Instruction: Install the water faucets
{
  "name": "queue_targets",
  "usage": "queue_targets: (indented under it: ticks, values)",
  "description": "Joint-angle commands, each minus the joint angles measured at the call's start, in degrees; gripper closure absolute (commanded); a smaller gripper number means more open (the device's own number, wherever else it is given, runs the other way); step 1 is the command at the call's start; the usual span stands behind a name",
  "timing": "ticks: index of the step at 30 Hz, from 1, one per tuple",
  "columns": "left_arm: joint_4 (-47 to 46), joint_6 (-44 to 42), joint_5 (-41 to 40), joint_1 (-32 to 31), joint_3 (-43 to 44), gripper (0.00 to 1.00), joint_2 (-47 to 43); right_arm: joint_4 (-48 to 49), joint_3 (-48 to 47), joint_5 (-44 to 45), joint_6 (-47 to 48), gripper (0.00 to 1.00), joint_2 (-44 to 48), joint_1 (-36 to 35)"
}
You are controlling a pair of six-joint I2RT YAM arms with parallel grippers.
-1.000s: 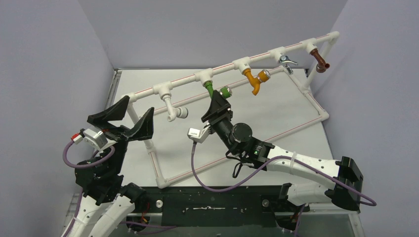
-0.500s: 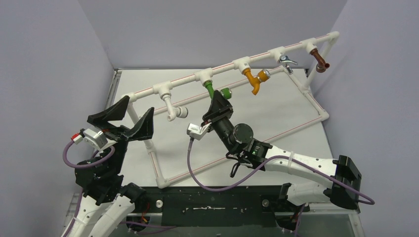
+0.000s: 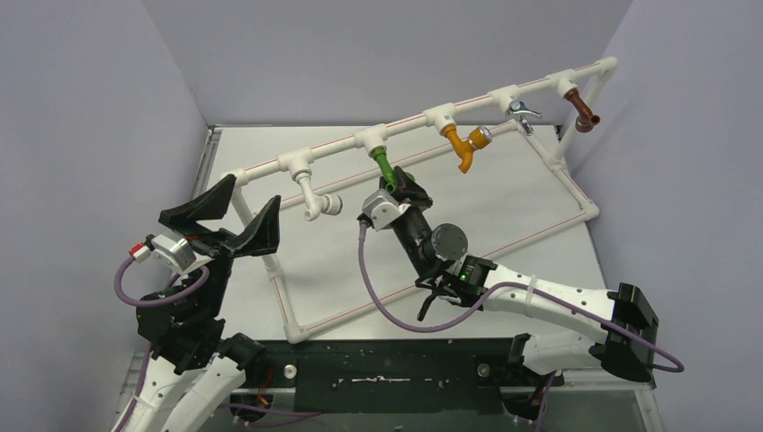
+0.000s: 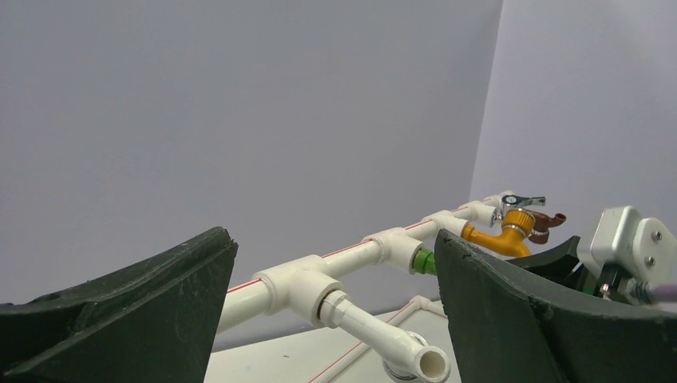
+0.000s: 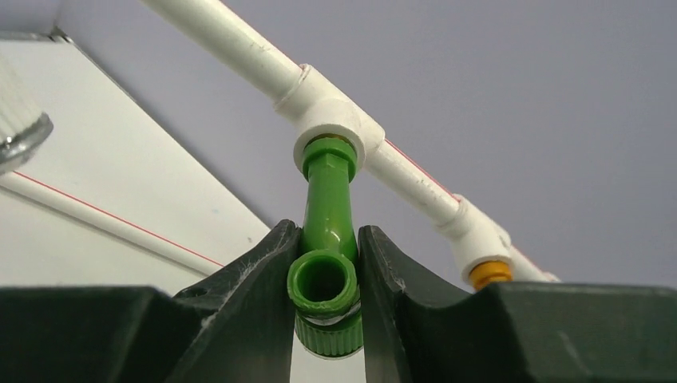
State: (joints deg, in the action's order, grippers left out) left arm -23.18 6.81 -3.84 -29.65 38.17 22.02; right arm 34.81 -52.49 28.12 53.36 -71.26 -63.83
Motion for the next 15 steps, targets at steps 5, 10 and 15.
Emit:
queue_targets:
  ticks: [5, 10, 15]
  values:
    - [-1.3, -0.7, -0.1, -0.3, 0.6, 0.06, -0.4, 8.7, -2.4, 6.4, -38.1, 1.00, 1.1, 0.6]
    - [-1.4, -0.7, -0.1, -0.3, 0.5, 0.06, -0.4, 10.2, -1.8, 8.2, -53.9, 1.00, 2.0, 2.0]
    - [-1.3, -0.7, -0.1, -0.4, 0.5, 0.06, -0.3, 10.7, -0.4, 10.5, -71.0, 1.00, 3.4, 3.7]
